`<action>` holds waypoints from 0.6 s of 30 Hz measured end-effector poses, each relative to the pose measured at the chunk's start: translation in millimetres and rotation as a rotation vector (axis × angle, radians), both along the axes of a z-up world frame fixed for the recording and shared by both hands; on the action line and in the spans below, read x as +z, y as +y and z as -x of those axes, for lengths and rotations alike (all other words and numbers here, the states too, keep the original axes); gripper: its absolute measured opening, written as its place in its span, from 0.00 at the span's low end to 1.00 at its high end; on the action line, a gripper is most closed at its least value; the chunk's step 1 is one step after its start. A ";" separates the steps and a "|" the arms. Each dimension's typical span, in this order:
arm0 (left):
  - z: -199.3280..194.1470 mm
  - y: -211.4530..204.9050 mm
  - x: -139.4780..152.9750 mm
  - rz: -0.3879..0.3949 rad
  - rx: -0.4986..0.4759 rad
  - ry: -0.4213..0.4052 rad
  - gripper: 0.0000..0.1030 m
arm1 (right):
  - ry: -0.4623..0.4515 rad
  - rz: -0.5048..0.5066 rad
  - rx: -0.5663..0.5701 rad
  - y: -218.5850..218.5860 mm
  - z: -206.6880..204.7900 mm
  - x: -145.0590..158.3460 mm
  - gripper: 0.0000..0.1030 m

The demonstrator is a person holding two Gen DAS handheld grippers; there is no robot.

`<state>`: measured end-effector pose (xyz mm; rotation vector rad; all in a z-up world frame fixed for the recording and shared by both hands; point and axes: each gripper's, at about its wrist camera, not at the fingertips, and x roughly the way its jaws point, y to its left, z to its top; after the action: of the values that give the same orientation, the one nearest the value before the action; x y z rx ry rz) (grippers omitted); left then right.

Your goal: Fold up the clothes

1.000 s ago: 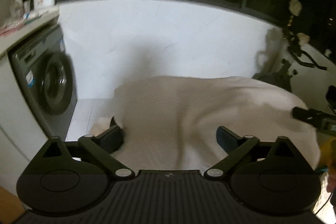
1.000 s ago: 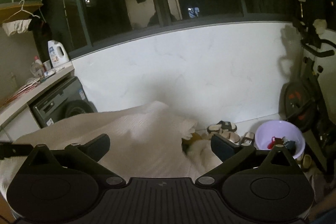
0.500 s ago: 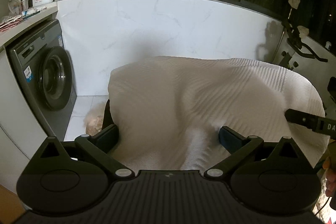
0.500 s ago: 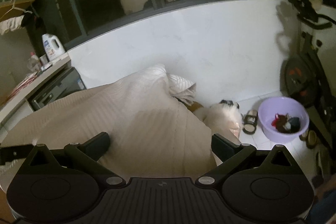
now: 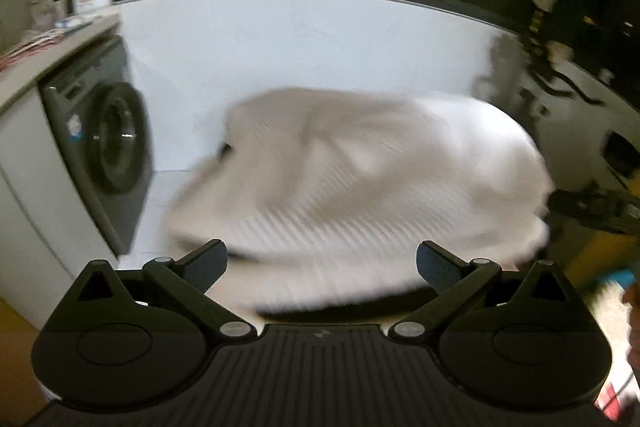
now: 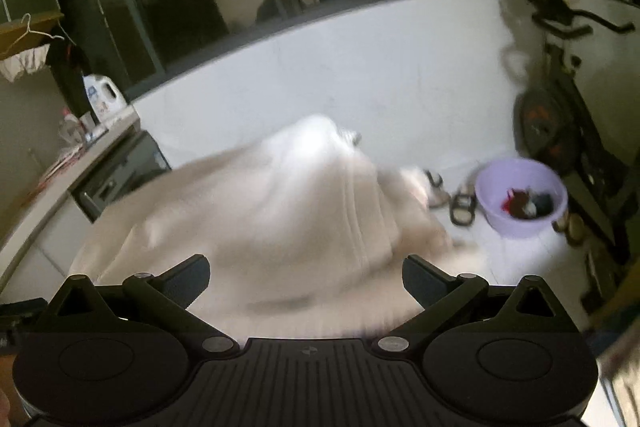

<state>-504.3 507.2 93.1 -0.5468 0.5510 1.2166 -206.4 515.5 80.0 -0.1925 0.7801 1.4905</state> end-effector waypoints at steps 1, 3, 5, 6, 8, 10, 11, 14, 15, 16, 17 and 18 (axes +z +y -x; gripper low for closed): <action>0.5 -11.5 -1.3 0.003 -0.007 0.010 1.00 | -0.011 0.007 -0.015 -14.6 4.1 -0.4 0.99; 1.0 -35.8 -5.2 0.006 -0.014 0.039 1.00 | -0.033 0.021 -0.021 -42.6 16.1 -2.6 0.99; 3.5 -60.0 -11.6 -0.003 -0.006 0.078 1.00 | -0.055 0.030 -0.019 -69.6 25.9 -6.9 0.99; 4.6 -71.5 -14.8 -0.010 -0.001 0.094 1.00 | -0.072 0.036 -0.017 -84.6 33.4 -10.0 0.99; 7.8 -93.3 -21.3 -0.007 0.010 0.109 1.00 | -0.105 0.052 -0.012 -114.4 47.8 -15.7 0.99; 11.1 -111.8 -27.8 0.007 0.020 0.109 1.00 | -0.130 0.064 -0.008 -144.1 62.4 -20.9 0.99; 12.5 -120.6 -31.0 0.013 0.024 0.108 1.00 | -0.139 0.068 -0.003 -159.2 68.9 -23.7 0.99; 15.5 -147.1 -39.4 0.041 0.029 0.111 1.00 | -0.149 0.090 0.004 -198.7 85.9 -31.7 0.99; 16.7 -156.0 -42.5 0.050 0.030 0.115 1.00 | -0.149 0.100 0.006 -210.2 90.5 -34.6 0.99; 17.8 -164.9 -45.6 0.059 0.031 0.118 1.00 | -0.148 0.111 0.005 -220.0 93.1 -37.0 0.99; 18.7 -172.7 -48.6 0.069 0.032 0.123 1.00 | -0.147 0.123 0.003 -229.1 94.9 -39.2 0.99; 18.9 -179.2 -51.3 0.078 0.032 0.131 1.00 | -0.146 0.131 -0.001 -241.0 98.5 -40.1 0.99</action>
<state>-523.2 328.0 41.8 -0.5455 0.7050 1.2712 -304.9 274.5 39.9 -0.3951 0.7601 1.4079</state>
